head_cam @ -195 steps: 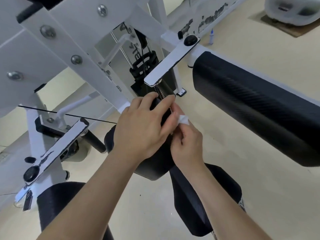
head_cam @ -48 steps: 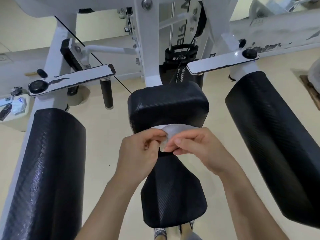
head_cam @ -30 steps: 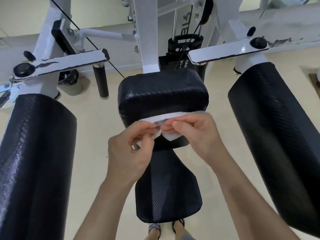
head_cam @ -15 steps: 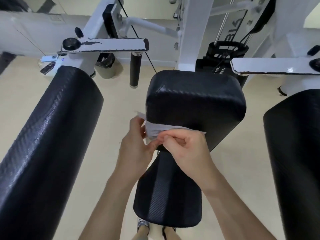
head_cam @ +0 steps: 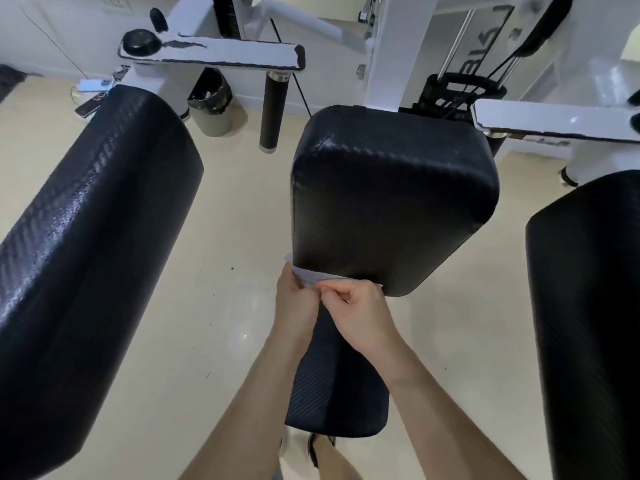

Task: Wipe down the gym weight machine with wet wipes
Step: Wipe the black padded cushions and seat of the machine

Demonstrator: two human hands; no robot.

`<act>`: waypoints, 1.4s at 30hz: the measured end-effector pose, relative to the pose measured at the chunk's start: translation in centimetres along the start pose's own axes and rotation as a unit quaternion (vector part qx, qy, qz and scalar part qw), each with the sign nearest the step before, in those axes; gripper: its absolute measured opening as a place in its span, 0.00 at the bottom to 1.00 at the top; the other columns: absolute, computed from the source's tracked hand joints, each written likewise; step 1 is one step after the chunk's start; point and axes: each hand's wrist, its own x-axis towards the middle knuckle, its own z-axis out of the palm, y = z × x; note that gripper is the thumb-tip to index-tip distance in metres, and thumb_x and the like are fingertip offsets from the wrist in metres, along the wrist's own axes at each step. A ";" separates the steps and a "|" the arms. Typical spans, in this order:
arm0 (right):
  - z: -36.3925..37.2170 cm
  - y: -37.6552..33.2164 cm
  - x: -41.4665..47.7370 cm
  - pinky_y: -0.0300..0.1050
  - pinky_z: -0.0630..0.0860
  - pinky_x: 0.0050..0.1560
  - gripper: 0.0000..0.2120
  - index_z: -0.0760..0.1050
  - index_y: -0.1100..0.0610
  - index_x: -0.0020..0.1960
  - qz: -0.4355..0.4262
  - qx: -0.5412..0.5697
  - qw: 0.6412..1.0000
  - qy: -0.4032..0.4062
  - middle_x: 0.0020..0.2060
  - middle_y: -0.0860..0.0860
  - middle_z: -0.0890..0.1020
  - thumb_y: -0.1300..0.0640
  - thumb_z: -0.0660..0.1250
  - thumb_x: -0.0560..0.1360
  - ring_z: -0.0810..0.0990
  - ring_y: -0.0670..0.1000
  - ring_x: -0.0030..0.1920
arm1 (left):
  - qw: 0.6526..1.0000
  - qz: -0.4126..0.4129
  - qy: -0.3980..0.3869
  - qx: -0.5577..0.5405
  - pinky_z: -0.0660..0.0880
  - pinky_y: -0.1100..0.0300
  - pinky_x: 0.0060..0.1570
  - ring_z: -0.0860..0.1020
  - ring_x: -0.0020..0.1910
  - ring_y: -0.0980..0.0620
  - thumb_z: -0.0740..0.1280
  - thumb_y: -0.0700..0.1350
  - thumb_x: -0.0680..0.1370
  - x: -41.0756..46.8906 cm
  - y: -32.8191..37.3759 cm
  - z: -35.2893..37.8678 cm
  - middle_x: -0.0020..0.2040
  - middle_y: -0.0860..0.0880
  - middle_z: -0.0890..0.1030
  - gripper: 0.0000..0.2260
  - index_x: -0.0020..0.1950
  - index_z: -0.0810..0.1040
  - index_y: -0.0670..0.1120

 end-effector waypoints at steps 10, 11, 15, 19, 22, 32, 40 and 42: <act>-4.2 2.5 -3.5 0.43 0.82 0.47 0.06 0.85 0.49 0.43 0.101 0.093 0.966 0.220 0.38 0.41 0.85 0.58 0.70 0.75 0.84 0.42 0.42 | 0.973 -0.181 -0.113 -0.083 0.77 0.52 0.61 0.83 0.53 0.48 0.55 0.40 0.83 -5.4 0.3 7.0 0.51 0.42 0.84 0.16 0.55 0.82 0.42; -4.2 2.3 -3.5 0.41 0.81 0.46 0.05 0.85 0.50 0.42 0.109 0.118 0.959 0.235 0.37 0.42 0.85 0.58 0.71 0.74 0.84 0.42 0.41 | 0.985 -0.135 -0.108 0.011 0.78 0.53 0.58 0.83 0.50 0.51 0.55 0.44 0.84 -5.6 0.5 6.7 0.48 0.46 0.85 0.16 0.53 0.84 0.46; -4.1 1.4 -3.3 0.36 0.79 0.44 0.03 0.84 0.58 0.41 0.147 0.274 0.915 0.256 0.38 0.47 0.86 0.62 0.73 0.73 0.84 0.46 0.42 | 0.960 0.077 -0.032 0.266 0.75 0.65 0.38 0.80 0.37 0.56 0.63 0.47 0.80 -4.8 2.4 4.6 0.37 0.55 0.83 0.11 0.46 0.85 0.49; -4.5 2.0 -2.7 0.48 0.80 0.51 0.08 0.77 0.57 0.38 0.195 0.373 0.876 0.234 0.42 0.58 0.83 0.68 0.72 0.70 0.83 0.57 0.46 | 0.899 0.174 -0.077 0.396 0.67 0.68 0.32 0.76 0.30 0.58 0.67 0.47 0.79 -3.8 2.2 5.3 0.31 0.56 0.79 0.11 0.40 0.84 0.48; -4.9 2.6 -1.5 0.50 0.81 0.48 0.06 0.77 0.60 0.38 0.184 0.291 0.919 0.193 0.39 0.61 0.81 0.69 0.66 0.69 0.81 0.56 0.43 | 0.886 0.173 -0.086 0.421 0.65 0.67 0.29 0.73 0.25 0.58 0.67 0.47 0.79 -3.1 1.0 5.8 0.26 0.56 0.74 0.13 0.34 0.82 0.46; 0.5 7.9 -5.8 0.48 0.72 0.37 0.18 0.73 0.54 0.24 0.274 0.110 0.951 0.097 0.26 0.46 0.75 0.61 0.69 0.72 0.75 0.52 0.35 | 0.929 0.005 -0.027 0.368 0.62 0.68 0.29 0.67 0.26 0.54 0.68 0.45 0.72 -4.7 -5.6 -0.2 0.25 0.51 0.68 0.17 0.25 0.66 0.46; 1.9 13.9 -9.5 0.57 0.78 0.54 0.06 0.79 0.65 0.49 0.345 0.338 0.875 0.018 0.48 0.58 0.85 0.63 0.70 0.73 0.84 0.60 0.50 | 0.971 -0.139 -0.032 0.191 0.67 0.66 0.31 0.68 0.30 0.55 0.71 0.38 0.72 -7.1 -11.9 -3.3 0.30 0.51 0.69 0.12 0.32 0.70 0.45; 2.4 15.3 -9.8 0.55 0.76 0.49 0.08 0.73 0.63 0.40 0.347 0.325 0.878 0.051 0.42 0.56 0.82 0.63 0.72 0.72 0.81 0.58 0.45 | 0.976 -0.138 -0.039 0.161 0.72 0.60 0.34 0.73 0.32 0.54 0.74 0.40 0.71 -7.2 -13.1 -4.2 0.33 0.51 0.75 0.11 0.33 0.73 0.46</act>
